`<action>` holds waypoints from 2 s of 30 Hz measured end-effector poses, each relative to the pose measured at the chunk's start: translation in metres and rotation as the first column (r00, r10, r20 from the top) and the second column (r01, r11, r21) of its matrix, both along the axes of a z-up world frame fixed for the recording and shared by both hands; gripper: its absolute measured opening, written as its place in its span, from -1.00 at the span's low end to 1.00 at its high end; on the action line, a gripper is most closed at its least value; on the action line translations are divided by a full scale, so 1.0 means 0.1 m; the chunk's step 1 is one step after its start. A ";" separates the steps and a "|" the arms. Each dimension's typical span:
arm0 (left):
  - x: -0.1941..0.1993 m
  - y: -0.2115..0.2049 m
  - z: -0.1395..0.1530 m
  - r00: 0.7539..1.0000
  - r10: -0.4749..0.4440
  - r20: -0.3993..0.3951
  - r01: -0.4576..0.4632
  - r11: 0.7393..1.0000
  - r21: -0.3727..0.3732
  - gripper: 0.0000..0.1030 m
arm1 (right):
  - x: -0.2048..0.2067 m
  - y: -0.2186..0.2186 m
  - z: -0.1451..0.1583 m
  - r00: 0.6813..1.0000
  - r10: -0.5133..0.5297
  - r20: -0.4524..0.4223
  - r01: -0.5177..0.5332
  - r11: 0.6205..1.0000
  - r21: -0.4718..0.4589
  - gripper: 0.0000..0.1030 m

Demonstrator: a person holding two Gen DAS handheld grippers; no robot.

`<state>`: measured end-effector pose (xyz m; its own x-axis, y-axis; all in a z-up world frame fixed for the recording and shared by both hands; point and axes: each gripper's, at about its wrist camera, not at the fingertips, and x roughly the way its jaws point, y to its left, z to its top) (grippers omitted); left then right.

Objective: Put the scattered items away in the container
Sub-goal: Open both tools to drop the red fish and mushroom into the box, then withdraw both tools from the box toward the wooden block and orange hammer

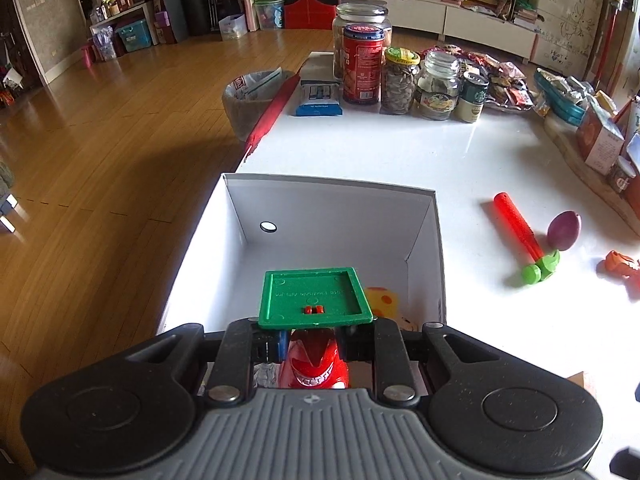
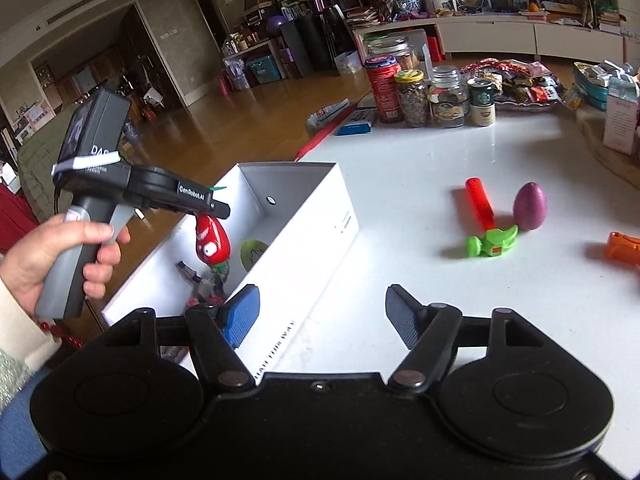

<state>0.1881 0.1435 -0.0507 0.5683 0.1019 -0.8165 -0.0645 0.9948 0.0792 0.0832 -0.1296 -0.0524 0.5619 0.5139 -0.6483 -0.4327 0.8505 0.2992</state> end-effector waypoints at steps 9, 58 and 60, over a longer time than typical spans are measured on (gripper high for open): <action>0.13 -0.12 -0.22 0.999 0.027 -0.020 -0.026 0.998 0.051 0.16 | -0.11 -0.15 -0.20 0.998 0.027 -0.060 -0.030 0.998 -0.051 0.33; 0.08 -2.29 -0.65 0.912 -0.400 -0.097 0.385 0.912 -0.141 0.88 | 0.78 -2.05 -0.49 0.949 -0.315 -0.021 0.285 0.883 -0.374 0.57; 0.08 -2.32 -0.65 0.904 -0.413 -0.106 0.394 0.904 -0.166 0.88 | 0.91 -2.07 -0.50 0.965 -0.259 0.025 0.246 0.874 -0.420 0.56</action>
